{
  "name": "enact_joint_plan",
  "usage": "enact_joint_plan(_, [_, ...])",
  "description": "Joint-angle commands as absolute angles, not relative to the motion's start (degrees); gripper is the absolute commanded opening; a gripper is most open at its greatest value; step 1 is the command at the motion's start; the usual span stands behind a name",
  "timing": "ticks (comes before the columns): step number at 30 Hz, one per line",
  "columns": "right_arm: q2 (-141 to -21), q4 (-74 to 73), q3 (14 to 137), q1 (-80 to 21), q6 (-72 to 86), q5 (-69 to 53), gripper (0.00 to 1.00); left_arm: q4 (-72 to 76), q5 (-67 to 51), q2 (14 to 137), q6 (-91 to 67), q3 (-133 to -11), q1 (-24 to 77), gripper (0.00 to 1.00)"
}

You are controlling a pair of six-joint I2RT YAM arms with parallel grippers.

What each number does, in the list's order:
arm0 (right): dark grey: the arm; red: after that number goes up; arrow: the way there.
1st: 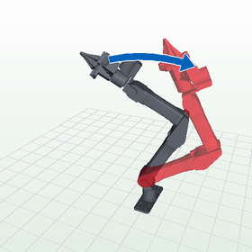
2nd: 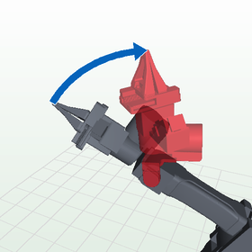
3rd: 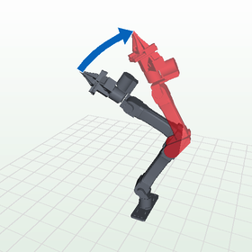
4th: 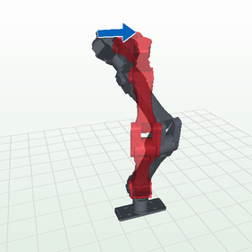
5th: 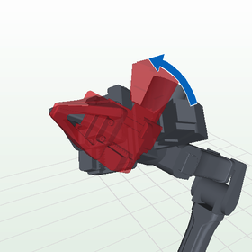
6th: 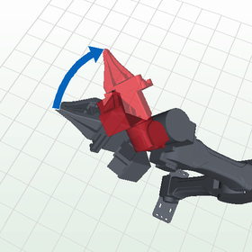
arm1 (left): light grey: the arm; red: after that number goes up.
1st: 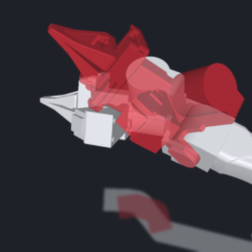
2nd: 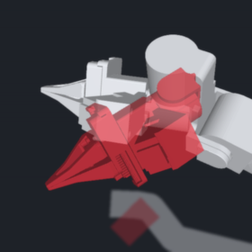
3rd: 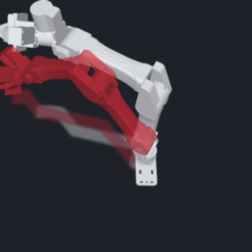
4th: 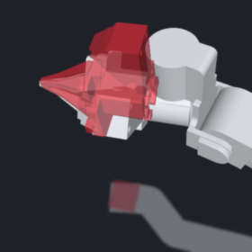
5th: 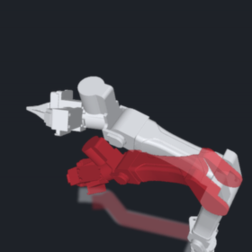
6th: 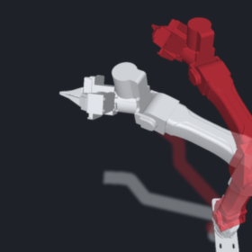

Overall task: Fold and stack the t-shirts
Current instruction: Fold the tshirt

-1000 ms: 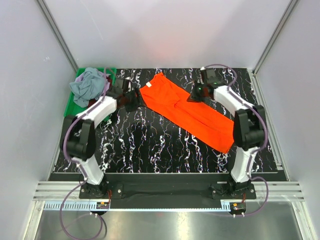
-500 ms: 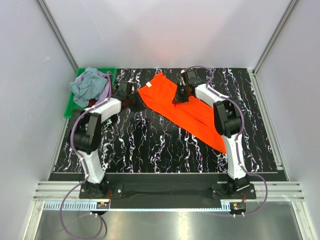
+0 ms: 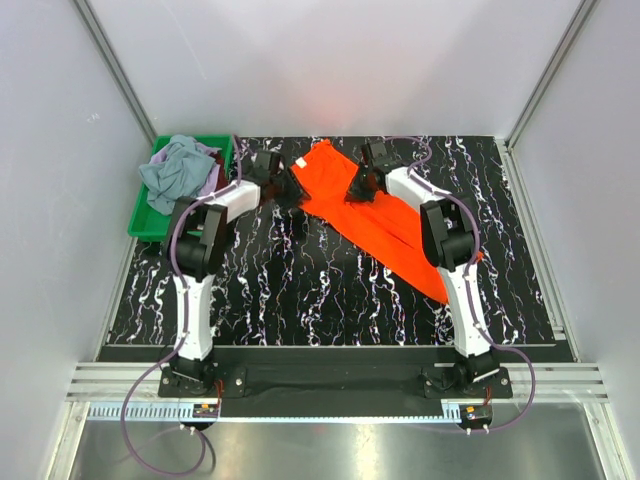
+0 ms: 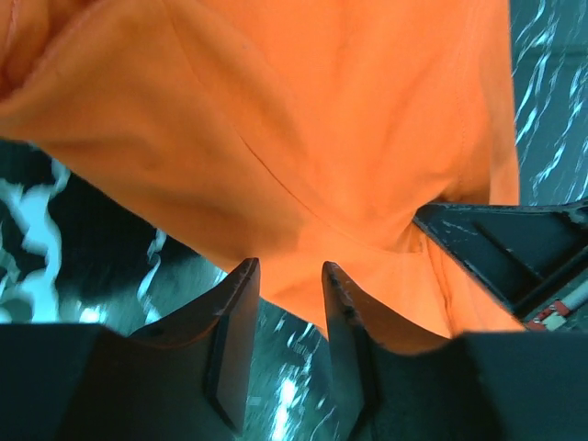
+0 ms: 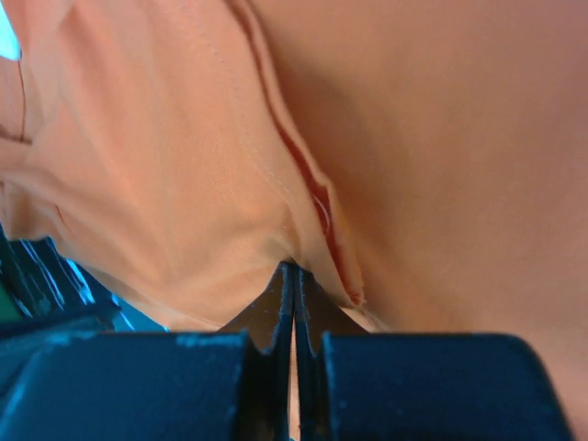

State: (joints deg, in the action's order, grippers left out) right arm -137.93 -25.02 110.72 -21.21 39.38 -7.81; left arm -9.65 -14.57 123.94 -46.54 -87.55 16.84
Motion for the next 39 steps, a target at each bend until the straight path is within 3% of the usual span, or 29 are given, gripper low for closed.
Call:
enact_joint_plan(1, [-141.3, -27.6, 115.7, -20.4, 49.0, -0.2, 0.0, -10.7, -12.3, 126.6, -46.2, -96.0, 16.9, 0.4])
enact_joint_plan(4, [-141.9, -27.6, 116.4, -19.6, 54.3, 2.3, 0.0, -14.9, -12.7, 129.5, -44.5, -102.3, 16.7, 0.42])
enact_joint_plan(8, [-142.4, -27.1, 116.7, -18.4, 59.2, 4.1, 0.0, -14.4, -12.2, 127.5, -42.8, -101.9, 16.6, 0.43])
enact_joint_plan(13, [-142.3, -28.8, 119.0, -17.3, 66.1, 7.6, 0.0, -13.9, -9.4, 118.3, -40.4, -93.5, 16.6, 0.43])
enact_joint_plan(16, [-142.2, -26.5, 121.3, -17.3, 64.3, 3.7, 0.0, -13.7, -7.8, 111.6, -39.2, -86.3, 16.8, 0.43])
enact_joint_plan(20, [-138.6, -31.5, 124.3, -17.4, 56.2, 0.2, 0.09, -13.5, -7.7, 103.9, -38.7, -77.9, 18.3, 0.46])
enact_joint_plan(21, [-136.8, -32.9, 121.3, -17.3, 53.5, 0.2, 0.16, -13.1, -8.3, 101.8, -38.8, -76.3, 19.2, 0.47])
enact_joint_plan(25, [-124.7, -34.4, 110.5, -16.7, 45.1, -3.6, 0.24, -13.1, -8.4, 97.9, -39.0, -71.0, 21.4, 0.48])
enact_joint_plan(31, [-116.9, -41.2, 98.2, -16.6, 31.1, -2.8, 0.19, -11.9, -8.5, 91.5, -39.9, -65.4, 21.6, 0.51])
enact_joint_plan(35, [-108.7, -35.8, 83.5, -16.9, 30.1, -6.1, 0.19, -14.9, -6.7, 98.2, -38.1, -73.8, 19.8, 0.51])
enact_joint_plan(39, [-102.0, -32.4, 77.1, -16.8, 30.2, -7.5, 0.19, -14.8, -3.5, 108.1, -39.7, -81.2, 19.0, 0.5])
